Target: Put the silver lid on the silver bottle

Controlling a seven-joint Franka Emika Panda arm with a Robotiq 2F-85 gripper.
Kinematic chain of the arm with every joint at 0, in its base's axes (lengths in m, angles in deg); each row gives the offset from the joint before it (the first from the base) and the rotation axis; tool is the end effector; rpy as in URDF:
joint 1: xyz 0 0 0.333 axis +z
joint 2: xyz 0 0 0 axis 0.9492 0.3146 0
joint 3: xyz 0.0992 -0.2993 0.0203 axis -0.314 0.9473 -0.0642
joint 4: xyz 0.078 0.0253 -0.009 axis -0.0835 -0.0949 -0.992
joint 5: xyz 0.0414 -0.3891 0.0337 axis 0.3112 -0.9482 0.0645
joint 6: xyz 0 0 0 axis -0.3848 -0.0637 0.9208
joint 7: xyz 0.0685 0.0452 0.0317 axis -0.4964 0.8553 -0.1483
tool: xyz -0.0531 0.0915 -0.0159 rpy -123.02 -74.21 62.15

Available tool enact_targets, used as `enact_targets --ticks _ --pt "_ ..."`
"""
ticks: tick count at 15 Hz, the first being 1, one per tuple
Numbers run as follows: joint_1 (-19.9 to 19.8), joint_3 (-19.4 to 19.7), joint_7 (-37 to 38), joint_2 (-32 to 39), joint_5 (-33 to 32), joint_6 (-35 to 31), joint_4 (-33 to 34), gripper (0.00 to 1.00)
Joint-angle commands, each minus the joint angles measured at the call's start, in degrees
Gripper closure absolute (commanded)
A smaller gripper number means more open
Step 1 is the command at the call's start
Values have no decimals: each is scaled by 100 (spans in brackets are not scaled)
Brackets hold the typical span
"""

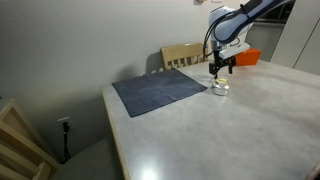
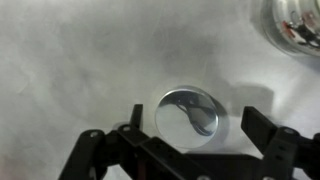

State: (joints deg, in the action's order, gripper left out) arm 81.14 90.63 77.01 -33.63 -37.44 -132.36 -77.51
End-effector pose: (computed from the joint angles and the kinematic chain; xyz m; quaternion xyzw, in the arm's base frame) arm 0.7155 0.0418 0.1584 0.9844 -0.1041 -0.0635 0.1268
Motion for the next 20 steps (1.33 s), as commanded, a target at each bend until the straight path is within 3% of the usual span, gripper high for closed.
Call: enact_targets --ticks 1,6,9,15,16,17,19,20 --pt "-161 -37 -305 -322 -46 -488 -615 0" --pt "-585 -300 -1382 -299 121 -967 -806 0" --pt "-807 -506 -2162 -163 150 -852 -641 0" --pt "-1119 -809 -3025 -27 364 -586 -458 0" --pt "-1164 -845 -3122 25 426 -521 -391 4" --pt "-1183 -855 -3173 47 464 -464 -360 24" --pt "-1187 -847 -3249 77 486 -390 -318 25" --pt "-1168 -840 -3263 73 495 -386 -301 30"
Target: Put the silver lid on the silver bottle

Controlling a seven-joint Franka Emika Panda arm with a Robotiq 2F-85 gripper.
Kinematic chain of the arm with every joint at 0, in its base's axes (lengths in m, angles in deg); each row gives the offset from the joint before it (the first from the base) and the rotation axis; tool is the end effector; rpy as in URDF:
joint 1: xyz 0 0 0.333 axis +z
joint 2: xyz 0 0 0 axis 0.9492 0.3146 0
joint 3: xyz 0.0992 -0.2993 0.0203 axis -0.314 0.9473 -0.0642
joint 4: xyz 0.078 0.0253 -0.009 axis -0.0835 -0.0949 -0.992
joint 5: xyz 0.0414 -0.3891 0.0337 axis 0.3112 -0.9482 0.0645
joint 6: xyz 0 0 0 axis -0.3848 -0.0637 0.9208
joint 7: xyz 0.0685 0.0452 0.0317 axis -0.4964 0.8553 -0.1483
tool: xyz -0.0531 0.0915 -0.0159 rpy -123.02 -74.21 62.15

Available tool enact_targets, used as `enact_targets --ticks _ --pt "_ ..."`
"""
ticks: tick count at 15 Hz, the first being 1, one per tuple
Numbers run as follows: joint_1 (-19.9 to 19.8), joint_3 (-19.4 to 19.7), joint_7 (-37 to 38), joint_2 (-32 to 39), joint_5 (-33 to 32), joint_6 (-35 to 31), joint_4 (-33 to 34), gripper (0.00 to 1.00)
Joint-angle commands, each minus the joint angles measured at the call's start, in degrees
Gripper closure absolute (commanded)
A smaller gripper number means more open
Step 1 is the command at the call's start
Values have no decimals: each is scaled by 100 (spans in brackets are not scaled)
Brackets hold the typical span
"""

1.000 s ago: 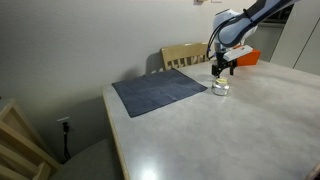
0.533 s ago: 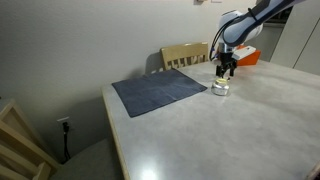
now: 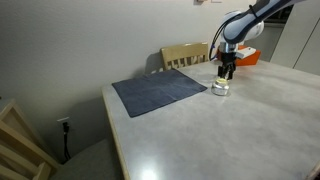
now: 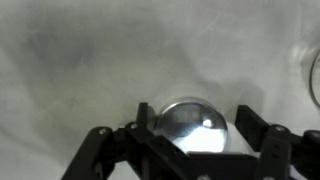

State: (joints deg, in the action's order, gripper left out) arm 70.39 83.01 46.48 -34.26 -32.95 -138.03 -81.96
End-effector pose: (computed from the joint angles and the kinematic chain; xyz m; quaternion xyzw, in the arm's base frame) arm 0.7048 -0.0109 0.1368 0.9927 0.0918 -0.0768 0.0158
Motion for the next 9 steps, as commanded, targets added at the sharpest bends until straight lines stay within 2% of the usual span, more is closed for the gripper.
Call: enact_targets --ticks 1,2,4,9 --pt "-64 -55 -202 139 15 219 178 17" --pt "-43 -41 -185 150 -6 237 207 9" --pt "-9 -10 -112 185 -29 249 238 1" --pt "3 8 -112 276 -61 317 371 0"
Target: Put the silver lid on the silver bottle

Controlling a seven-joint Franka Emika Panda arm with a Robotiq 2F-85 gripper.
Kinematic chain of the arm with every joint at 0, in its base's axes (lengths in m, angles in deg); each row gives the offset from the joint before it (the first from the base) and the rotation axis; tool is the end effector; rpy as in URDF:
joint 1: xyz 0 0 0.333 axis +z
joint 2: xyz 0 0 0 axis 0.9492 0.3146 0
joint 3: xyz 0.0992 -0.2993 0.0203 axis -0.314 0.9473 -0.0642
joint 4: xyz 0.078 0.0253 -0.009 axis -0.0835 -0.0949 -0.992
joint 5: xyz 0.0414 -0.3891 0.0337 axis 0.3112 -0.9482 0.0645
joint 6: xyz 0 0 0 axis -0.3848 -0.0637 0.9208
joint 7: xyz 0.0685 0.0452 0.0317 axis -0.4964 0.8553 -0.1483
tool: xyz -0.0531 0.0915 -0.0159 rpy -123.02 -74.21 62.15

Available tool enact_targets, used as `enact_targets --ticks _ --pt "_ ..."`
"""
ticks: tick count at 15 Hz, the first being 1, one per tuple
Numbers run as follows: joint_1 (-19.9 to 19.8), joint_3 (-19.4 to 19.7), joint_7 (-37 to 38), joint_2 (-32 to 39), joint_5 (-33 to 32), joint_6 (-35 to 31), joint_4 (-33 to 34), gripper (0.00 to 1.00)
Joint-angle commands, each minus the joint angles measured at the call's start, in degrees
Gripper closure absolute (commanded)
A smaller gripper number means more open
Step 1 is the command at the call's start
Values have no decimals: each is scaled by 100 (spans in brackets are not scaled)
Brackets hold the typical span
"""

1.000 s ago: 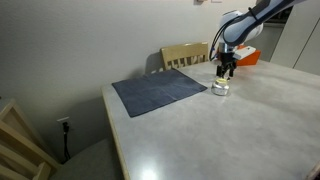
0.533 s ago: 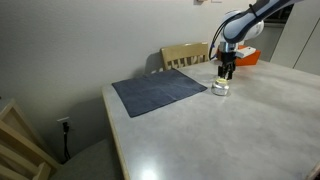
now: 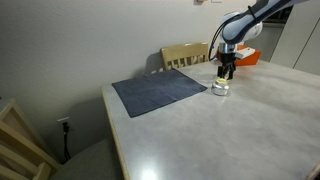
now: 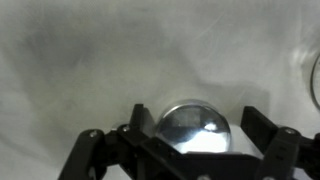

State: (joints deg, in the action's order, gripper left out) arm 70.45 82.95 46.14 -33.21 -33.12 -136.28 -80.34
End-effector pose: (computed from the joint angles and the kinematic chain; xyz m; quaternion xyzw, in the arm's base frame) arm 0.7067 -0.0101 0.1332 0.9914 0.0959 -0.0872 0.0158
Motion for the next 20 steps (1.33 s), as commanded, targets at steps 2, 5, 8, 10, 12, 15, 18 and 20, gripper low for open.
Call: enact_targets --ticks 2,5,8,10,12,15,18,20 --pt "7 22 -79 178 -65 151 234 0" --pt "14 25 -74 199 -77 194 300 29" --pt "37 36 -26 241 -72 294 412 45" --pt "57 64 90 295 -51 380 509 57" --pt "68 98 313 343 -1 393 568 57" --pt "153 198 800 375 -11 370 583 57" --pt "459 438 1600 268 -196 220 340 57" --pt "779 690 2311 133 -415 17 96 57"
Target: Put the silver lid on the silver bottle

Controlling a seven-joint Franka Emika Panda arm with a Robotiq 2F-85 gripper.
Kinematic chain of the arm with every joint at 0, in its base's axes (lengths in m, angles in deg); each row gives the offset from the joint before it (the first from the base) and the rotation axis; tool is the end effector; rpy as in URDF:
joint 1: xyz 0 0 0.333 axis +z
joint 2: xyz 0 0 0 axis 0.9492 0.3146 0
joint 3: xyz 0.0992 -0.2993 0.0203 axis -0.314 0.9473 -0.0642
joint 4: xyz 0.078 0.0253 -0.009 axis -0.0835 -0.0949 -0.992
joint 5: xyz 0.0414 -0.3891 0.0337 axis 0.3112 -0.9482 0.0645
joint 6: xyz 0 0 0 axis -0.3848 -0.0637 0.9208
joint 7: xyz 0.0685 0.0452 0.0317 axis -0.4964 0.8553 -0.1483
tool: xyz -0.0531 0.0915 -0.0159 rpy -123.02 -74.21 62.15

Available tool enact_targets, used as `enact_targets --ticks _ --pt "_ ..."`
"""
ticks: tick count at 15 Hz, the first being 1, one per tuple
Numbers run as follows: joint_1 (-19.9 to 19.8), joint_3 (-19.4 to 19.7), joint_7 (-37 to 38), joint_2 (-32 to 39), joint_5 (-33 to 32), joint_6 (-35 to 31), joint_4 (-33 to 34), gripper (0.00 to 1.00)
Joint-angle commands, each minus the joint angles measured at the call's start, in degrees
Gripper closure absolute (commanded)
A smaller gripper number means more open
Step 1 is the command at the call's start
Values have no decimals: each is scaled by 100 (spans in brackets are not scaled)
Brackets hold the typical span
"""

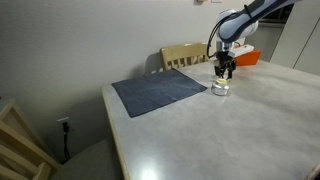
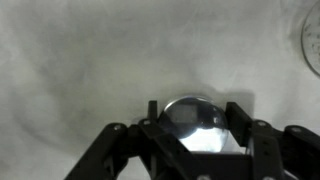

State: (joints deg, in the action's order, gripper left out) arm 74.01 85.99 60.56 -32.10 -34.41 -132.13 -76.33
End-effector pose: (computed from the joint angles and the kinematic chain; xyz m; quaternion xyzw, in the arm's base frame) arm 0.7165 0.0019 0.1437 0.9937 -0.0112 -0.0935 0.0604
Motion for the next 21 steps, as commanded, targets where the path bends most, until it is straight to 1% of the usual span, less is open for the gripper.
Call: enact_targets --ticks 1,4,8,12,15,18,21 --pt "565 482 1176 -33 -389 -386 -379 57" --pt "928 718 1939 -187 -699 -307 -581 57" --pt "1262 911 2611 -348 -1060 -304 -759 57" --pt "1297 769 2376 -772 -1093 -215 -1087 57" --pt "1381 713 2286 -1332 -1182 -287 -1566 57" --pt "1302 514 1897 -1861 -1202 -345 -1970 57" --pt "1156 248 1407 -2221 -1047 -285 -2191 57"
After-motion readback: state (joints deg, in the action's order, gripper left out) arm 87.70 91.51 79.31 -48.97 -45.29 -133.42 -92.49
